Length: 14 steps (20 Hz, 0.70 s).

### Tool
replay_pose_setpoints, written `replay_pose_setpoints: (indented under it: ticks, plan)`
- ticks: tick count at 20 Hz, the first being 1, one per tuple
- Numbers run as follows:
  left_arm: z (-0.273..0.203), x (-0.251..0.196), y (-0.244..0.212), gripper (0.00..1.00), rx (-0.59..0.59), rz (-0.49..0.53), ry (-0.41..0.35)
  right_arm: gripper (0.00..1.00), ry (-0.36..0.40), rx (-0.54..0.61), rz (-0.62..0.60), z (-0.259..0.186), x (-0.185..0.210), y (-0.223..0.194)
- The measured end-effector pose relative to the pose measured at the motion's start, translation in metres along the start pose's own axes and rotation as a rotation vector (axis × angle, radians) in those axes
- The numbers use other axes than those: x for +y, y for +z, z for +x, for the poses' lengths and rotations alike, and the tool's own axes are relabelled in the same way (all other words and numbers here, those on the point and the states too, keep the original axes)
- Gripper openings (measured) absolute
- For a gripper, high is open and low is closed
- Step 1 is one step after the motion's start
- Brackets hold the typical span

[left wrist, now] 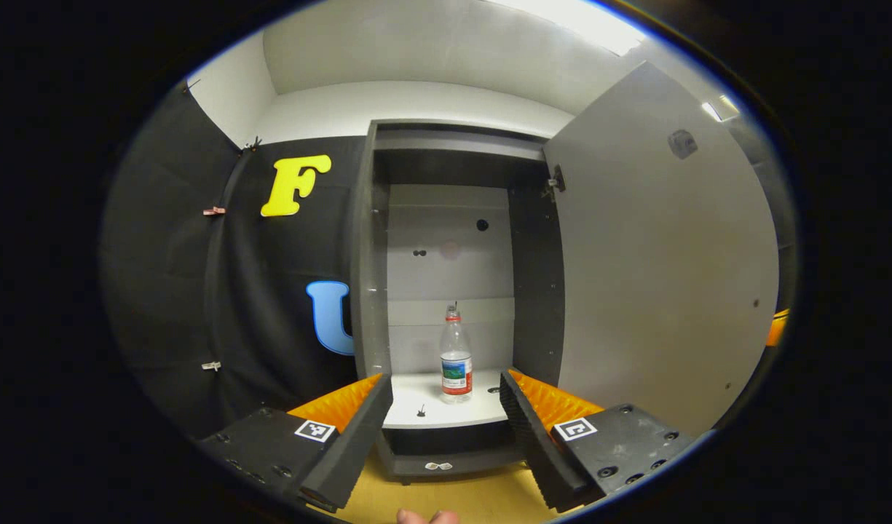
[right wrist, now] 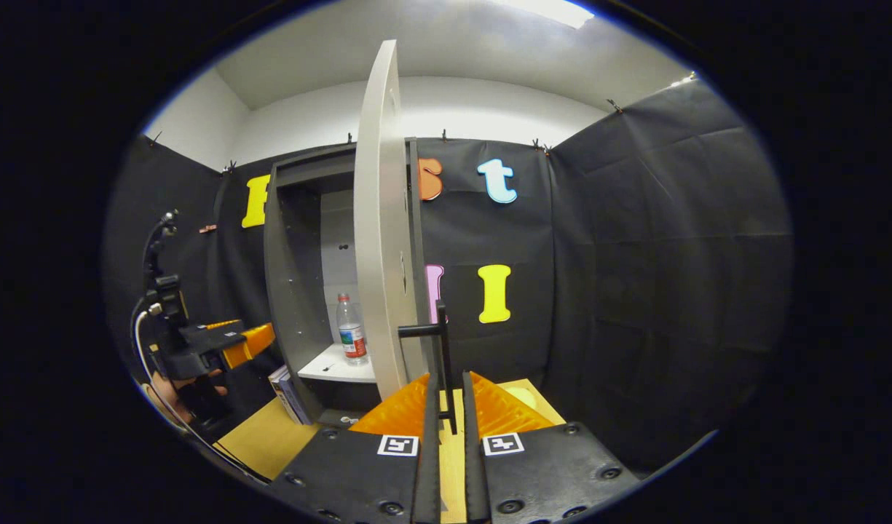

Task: Open the cabinet door with the right hand, grasp the bottle in the cabinet with the left hand and place it on the coaster, then close the cabinet door with the right hand.

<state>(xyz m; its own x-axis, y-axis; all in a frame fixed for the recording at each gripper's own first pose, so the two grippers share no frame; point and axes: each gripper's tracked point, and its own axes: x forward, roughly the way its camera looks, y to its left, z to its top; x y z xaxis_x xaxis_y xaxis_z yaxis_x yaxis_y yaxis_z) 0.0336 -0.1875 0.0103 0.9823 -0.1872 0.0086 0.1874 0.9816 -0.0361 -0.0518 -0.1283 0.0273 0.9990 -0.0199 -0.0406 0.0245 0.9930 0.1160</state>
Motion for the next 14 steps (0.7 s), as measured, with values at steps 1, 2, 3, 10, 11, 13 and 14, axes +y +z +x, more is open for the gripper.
replay_pose_setpoints:
  ticks: [1,2,3,10,11,13,14]
  plan:
    - [0.009,-0.004,-0.002,0.93,0.001,0.001,-0.005,0.18,-0.027,-0.021,-0.007,-0.001,-0.012,0.006]
    - [0.020,-0.009,-0.003,0.93,0.000,0.006,-0.012,0.26,-0.064,-0.034,-0.010,-0.001,-0.027,0.010]
    - [0.030,-0.014,-0.005,0.92,-0.001,0.008,-0.018,0.43,-0.087,-0.040,-0.002,0.001,-0.036,0.010]
    - [0.129,-0.027,-0.015,0.93,-0.024,0.019,-0.032,0.97,-0.197,-0.043,-0.074,0.018,-0.084,-0.006]
    - [0.143,-0.027,-0.023,0.93,-0.016,0.016,-0.029,0.97,-0.204,-0.038,-0.074,0.021,-0.087,-0.010]
    - [0.172,-0.024,-0.037,0.93,0.003,0.005,-0.012,0.97,-0.216,-0.055,-0.063,0.025,-0.092,-0.004]
    - [0.187,-0.024,-0.045,0.92,0.016,-0.003,-0.010,0.97,-0.225,-0.064,-0.062,0.026,-0.096,-0.002]
